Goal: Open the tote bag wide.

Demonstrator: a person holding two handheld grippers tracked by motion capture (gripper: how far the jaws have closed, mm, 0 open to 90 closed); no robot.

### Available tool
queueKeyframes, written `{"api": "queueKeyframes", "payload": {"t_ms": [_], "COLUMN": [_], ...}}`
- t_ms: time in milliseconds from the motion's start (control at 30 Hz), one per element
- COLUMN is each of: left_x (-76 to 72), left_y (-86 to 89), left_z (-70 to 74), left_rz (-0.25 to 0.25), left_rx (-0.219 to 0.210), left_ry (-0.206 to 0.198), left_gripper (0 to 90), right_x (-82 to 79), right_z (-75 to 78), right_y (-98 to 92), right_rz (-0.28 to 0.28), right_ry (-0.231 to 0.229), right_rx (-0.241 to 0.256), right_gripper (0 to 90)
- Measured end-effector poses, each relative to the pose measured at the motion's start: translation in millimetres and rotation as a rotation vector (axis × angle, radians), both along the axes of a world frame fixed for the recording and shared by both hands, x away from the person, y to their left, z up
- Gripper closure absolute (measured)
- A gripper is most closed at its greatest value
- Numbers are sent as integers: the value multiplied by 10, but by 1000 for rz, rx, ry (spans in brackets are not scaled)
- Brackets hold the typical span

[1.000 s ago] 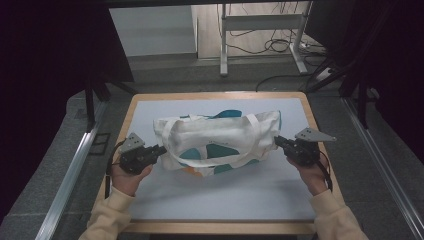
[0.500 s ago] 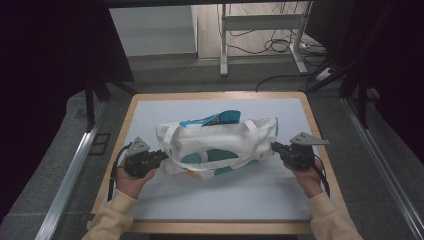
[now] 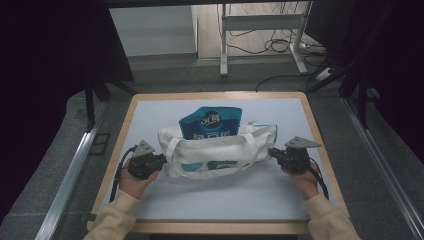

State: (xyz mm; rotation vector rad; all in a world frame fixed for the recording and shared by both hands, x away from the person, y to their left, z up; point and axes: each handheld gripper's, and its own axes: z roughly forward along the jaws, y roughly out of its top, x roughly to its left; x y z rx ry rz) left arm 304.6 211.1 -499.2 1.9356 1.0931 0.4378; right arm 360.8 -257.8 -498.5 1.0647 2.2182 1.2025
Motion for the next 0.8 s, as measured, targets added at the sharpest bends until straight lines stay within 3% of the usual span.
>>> {"api": "queueKeyframes", "payload": {"t_ms": [200,533,800], "left_x": [39,44,64], "left_y": [-13,-6,-32], "left_z": [-73,-98,-142], "left_rz": [1,8,6], "left_rx": [16,0,21], "left_ry": [25,30,42], "left_gripper": [836,828,829], "right_x": [7,8,5], "right_z": [-65,-78,-115], "right_y": [13,6,11], "right_rz": [6,5,8], "right_ry": [20,26,36], "right_rx": [-13,-4,-11], "right_gripper": [859,853,853]}}
